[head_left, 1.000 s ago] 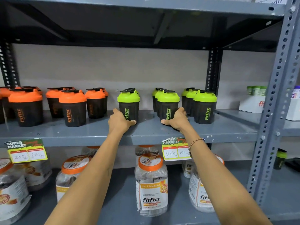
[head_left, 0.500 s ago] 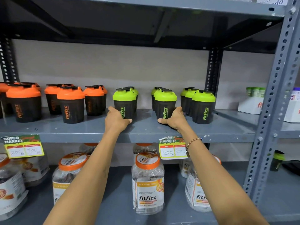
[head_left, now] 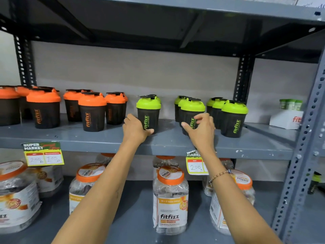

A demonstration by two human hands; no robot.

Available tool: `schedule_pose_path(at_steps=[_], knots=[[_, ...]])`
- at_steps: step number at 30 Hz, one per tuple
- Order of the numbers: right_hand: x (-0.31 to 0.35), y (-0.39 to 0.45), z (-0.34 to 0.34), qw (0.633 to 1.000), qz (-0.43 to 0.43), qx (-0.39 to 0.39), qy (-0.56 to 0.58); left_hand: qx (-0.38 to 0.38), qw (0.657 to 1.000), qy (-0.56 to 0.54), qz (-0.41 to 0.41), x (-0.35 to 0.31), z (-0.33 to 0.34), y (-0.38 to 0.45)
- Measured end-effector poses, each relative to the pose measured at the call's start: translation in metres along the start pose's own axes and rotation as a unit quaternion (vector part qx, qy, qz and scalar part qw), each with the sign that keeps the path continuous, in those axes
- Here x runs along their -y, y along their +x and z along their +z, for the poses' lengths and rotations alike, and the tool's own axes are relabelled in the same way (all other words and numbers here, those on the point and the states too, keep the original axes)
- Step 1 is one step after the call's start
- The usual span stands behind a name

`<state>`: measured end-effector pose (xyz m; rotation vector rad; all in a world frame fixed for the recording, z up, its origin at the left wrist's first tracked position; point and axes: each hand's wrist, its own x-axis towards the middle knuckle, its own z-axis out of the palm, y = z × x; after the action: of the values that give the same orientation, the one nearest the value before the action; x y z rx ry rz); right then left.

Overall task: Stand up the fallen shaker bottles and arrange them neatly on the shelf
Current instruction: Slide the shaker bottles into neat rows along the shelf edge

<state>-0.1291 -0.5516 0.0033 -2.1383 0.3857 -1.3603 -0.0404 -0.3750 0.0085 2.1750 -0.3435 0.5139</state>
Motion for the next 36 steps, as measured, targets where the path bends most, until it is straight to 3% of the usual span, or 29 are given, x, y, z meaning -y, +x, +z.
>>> schedule_pose_path(at_steps=[2, 5, 8, 10, 12, 14, 17, 24, 36], knots=[[0.02, -0.005, 0.017, 0.998, -0.032, 0.054, 0.019, -0.074, 0.996, 0.031, 0.026, 0.012, -0.012, 0.003], [0.054, -0.008, 0.046, 0.986, 0.01, 0.161, 0.046, -0.21, 0.975, 0.059, 0.033, 0.037, -0.039, 0.012], [0.078, -0.01, 0.073, 0.971, 0.081, 0.223, 0.03, -0.254, 0.964, 0.075, 0.029, 0.069, -0.069, 0.027], [0.088, -0.01, 0.09, 0.965, 0.114, 0.234, -0.007, -0.203, 0.979, 0.037, 0.009, 0.087, -0.087, 0.042], [0.096, -0.012, 0.104, 0.965, 0.129, 0.224, -0.038, -0.103, 0.994, -0.008, -0.034, 0.103, -0.1, 0.056], [0.103, -0.016, 0.112, 0.968, 0.143, 0.201, -0.04, -0.021, 0.996, -0.043, -0.072, 0.12, -0.106, 0.068], [0.105, -0.02, 0.114, 0.974, 0.151, 0.164, -0.032, 0.04, 0.992, -0.079, -0.085, 0.132, -0.108, 0.073], [0.105, -0.026, 0.114, 0.972, 0.146, 0.175, -0.058, 0.081, 0.995, -0.009, -0.059, 0.129, -0.107, 0.059], [0.106, -0.027, 0.109, 0.967, 0.15, 0.19, -0.076, 0.065, 0.992, 0.108, -0.002, 0.127, -0.107, 0.055]])
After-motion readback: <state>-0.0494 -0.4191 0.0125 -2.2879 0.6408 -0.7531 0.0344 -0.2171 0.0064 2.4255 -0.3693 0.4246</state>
